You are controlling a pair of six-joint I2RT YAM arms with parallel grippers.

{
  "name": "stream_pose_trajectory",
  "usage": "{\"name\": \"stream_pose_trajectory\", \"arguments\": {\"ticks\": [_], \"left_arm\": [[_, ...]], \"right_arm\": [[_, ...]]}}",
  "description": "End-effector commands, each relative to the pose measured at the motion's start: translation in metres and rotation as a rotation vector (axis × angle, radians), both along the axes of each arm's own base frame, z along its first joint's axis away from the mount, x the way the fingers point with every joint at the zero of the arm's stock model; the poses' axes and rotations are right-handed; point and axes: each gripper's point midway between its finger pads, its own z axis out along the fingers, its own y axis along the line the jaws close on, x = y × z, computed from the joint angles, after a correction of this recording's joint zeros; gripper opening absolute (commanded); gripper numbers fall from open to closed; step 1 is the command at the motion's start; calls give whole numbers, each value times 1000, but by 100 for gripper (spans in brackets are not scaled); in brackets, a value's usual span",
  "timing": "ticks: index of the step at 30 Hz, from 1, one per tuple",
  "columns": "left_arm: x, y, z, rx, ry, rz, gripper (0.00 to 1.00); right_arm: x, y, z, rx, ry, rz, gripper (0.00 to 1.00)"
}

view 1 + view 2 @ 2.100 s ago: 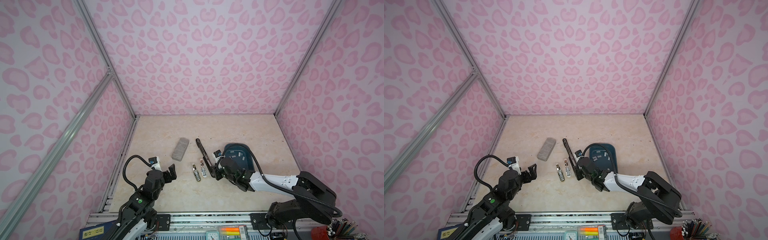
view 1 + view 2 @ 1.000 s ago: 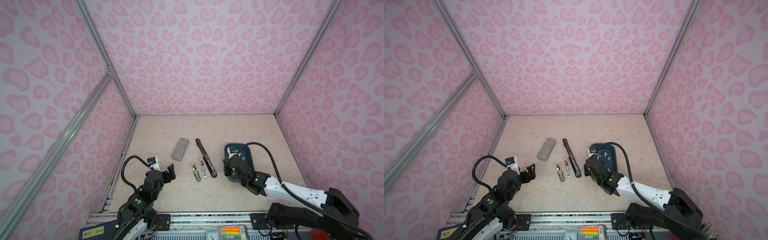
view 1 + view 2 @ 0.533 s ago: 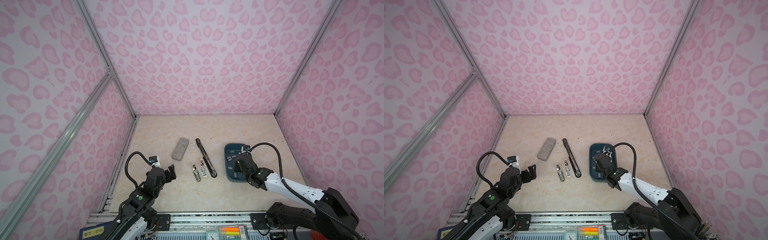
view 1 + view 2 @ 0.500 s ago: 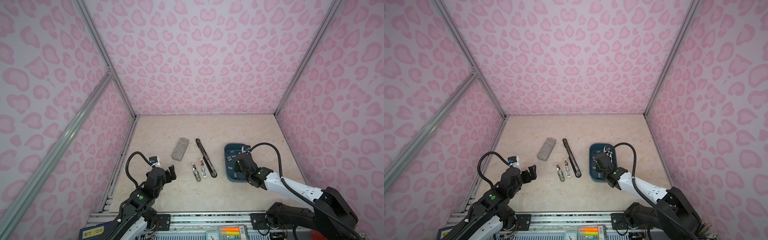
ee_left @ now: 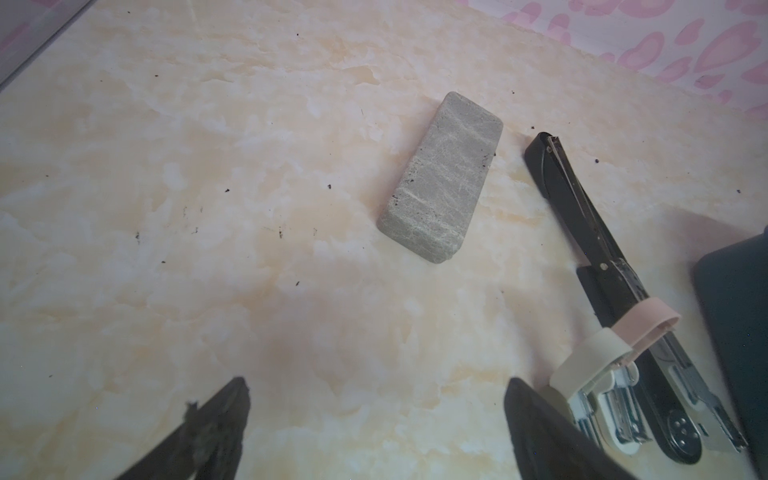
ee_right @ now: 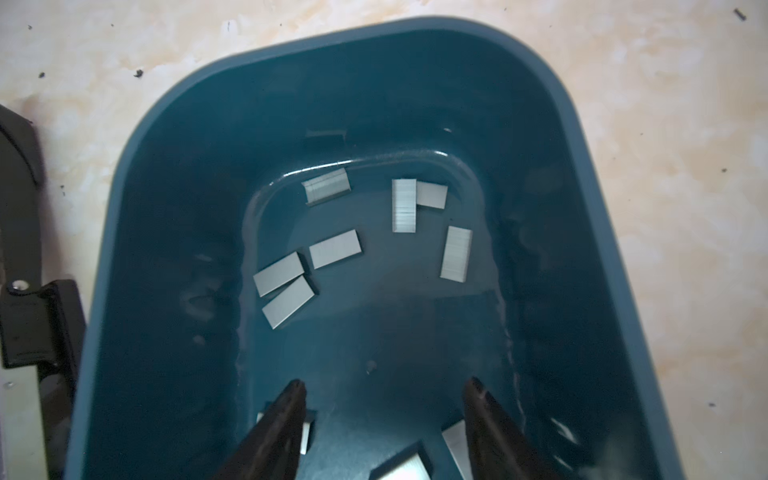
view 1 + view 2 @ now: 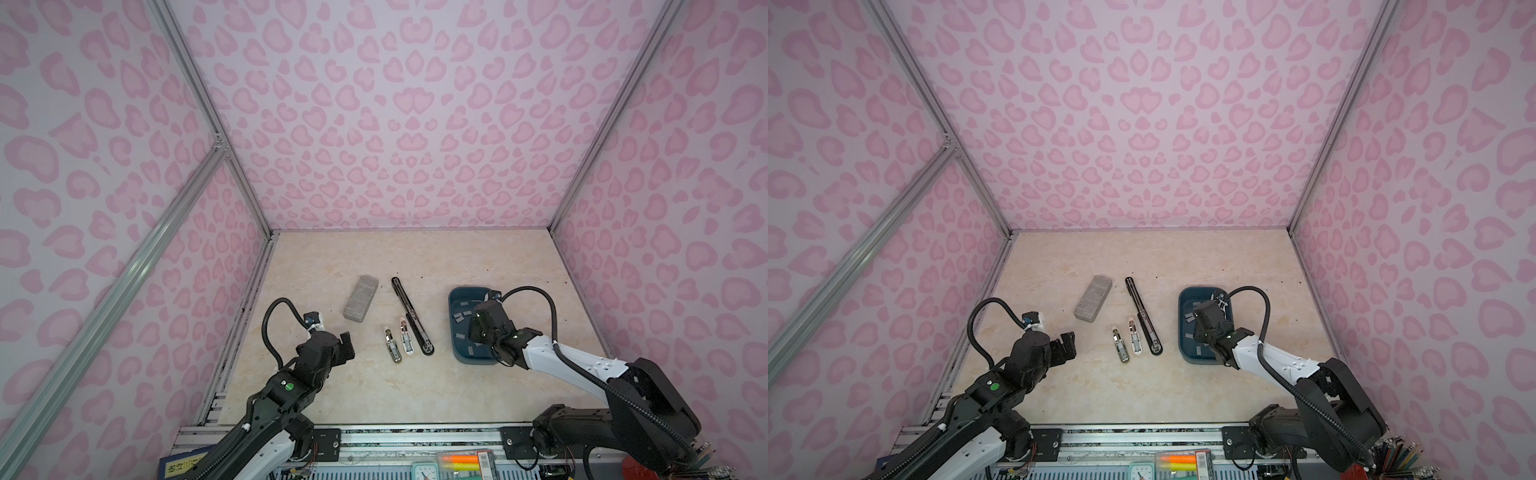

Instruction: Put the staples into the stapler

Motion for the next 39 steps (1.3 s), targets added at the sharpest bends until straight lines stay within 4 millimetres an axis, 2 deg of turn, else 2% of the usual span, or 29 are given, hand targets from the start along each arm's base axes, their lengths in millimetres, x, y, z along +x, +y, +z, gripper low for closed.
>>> {"name": "stream_pose_trajectory", "arguments": {"ticks": [1,10,16,21,31,35,39], "left_arm": [[4,-3,8,-18,-27,-1,97],[0,-9,13,-49,-68,-50,100],[-4,-11,18,-81,-112,-75,98],[-5,-8,22,-89,-140,-66,98],[-3,-5,20,-69,-127,-45,98],[-2,-4,18,-61,-116,-39,97],[-2,-5,17,-55,-104,-37,98]], "right_arm": [[3,4,-4,13,15,23,64],[8,17,-16,25,74,72,66],[9,18,-20,21,87,74,60],[13,18,-16,5,87,72,55],[28,21,3,26,68,67,55],[37,19,4,17,64,52,55],[50,17,0,-8,76,24,51]]}}
